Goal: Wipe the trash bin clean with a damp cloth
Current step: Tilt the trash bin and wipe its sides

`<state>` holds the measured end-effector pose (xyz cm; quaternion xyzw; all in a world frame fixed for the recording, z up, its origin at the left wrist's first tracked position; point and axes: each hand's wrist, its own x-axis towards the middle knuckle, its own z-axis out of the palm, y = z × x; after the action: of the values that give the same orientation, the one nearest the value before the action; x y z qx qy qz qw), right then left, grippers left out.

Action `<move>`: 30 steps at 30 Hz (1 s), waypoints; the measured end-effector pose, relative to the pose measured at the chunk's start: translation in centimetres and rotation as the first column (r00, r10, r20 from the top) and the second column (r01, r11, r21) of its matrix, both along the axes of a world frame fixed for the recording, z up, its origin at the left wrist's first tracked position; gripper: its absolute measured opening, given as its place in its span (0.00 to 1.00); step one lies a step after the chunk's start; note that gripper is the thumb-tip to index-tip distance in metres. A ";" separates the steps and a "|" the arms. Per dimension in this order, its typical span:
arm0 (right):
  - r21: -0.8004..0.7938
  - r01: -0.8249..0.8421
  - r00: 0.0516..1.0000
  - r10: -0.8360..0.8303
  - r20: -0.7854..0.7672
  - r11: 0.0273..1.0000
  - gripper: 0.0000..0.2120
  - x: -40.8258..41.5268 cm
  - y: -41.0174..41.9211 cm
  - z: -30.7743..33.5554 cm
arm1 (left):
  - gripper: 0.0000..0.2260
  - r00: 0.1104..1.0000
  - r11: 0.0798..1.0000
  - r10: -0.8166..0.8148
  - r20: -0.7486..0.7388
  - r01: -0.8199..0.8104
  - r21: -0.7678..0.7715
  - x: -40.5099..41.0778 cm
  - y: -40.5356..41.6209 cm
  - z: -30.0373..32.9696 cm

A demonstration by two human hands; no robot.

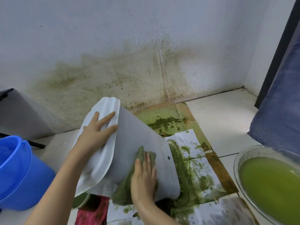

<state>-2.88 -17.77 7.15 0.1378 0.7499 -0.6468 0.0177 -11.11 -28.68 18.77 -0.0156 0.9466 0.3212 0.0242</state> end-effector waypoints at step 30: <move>0.035 -0.102 0.979 0.107 -0.176 0.994 0.23 -3.0 -0.1 0.8 | 0.20 1.000 1.000 0.001 -0.026 -0.001 -0.019 -0.5 0.4 -0.2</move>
<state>-5.83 -17.89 7.99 0.0401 0.7629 -0.6451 -0.0169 -11.62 -28.29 18.55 -0.0121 0.9497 0.3126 0.0115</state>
